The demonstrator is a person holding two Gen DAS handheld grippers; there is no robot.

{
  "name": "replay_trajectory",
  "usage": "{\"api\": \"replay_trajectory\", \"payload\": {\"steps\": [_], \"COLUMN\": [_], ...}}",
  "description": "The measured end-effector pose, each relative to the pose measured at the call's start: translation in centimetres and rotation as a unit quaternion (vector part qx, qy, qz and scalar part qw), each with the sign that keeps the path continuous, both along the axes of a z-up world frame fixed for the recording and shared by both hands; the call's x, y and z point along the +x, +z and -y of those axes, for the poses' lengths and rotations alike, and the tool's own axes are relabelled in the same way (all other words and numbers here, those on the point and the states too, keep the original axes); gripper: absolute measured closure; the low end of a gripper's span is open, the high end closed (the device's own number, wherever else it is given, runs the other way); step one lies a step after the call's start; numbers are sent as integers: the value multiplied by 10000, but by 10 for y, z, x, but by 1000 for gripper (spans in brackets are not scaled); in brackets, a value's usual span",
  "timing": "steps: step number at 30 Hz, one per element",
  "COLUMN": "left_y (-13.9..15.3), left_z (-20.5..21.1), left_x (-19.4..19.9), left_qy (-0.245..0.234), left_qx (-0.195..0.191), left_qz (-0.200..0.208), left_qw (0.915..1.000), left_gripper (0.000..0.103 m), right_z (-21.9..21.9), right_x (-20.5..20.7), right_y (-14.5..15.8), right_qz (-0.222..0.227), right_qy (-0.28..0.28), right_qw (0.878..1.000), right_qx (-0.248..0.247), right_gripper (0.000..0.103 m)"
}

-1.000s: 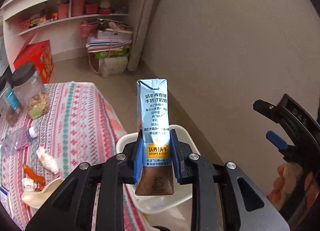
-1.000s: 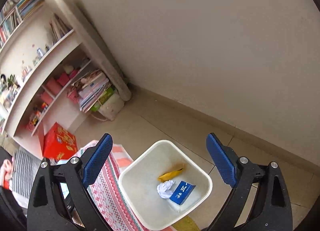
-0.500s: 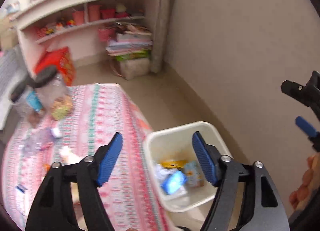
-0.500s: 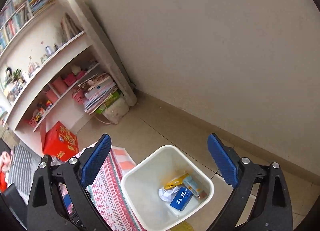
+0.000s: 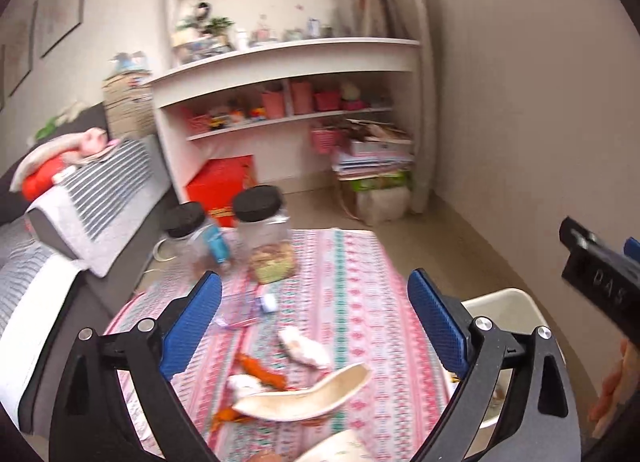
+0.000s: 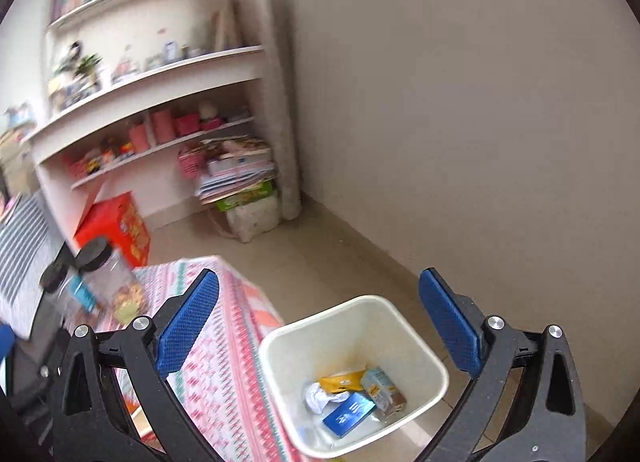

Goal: Collect trash
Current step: 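Move both grippers back over the table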

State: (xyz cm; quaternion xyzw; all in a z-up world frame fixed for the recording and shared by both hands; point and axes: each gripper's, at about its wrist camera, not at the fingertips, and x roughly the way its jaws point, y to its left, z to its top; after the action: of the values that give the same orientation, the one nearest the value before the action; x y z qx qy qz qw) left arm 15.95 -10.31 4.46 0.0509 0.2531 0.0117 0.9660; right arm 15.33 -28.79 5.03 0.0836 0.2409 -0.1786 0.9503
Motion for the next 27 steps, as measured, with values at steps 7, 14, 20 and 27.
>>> {"api": "replay_trajectory", "payload": {"steps": [7,14,20,27], "left_y": [-10,-31,-66,-147], "left_z": [-56,-112,-170,-243], "left_x": [-3,3,23,46], "left_qy": [590,1059,1404,1252], "left_qx": [9,79,382,364], "left_qz": [-110,-592,-1496,-3478], "left_qw": [9982,9926,9780,9285], "left_gripper": [10,10,10,10], "right_z": [-64,-117,-153,-183], "right_x": [8,17,29,48], "right_y": [-11,-32,-47,-64], "right_qz": [-209,-587,-871,-1415], "right_qy": [632,1164,1597,2410], "right_qw": [9970,9905,9827,9598], "right_qx": [-402,-443,-360,-261], "right_gripper": [7,7,7,7]}}
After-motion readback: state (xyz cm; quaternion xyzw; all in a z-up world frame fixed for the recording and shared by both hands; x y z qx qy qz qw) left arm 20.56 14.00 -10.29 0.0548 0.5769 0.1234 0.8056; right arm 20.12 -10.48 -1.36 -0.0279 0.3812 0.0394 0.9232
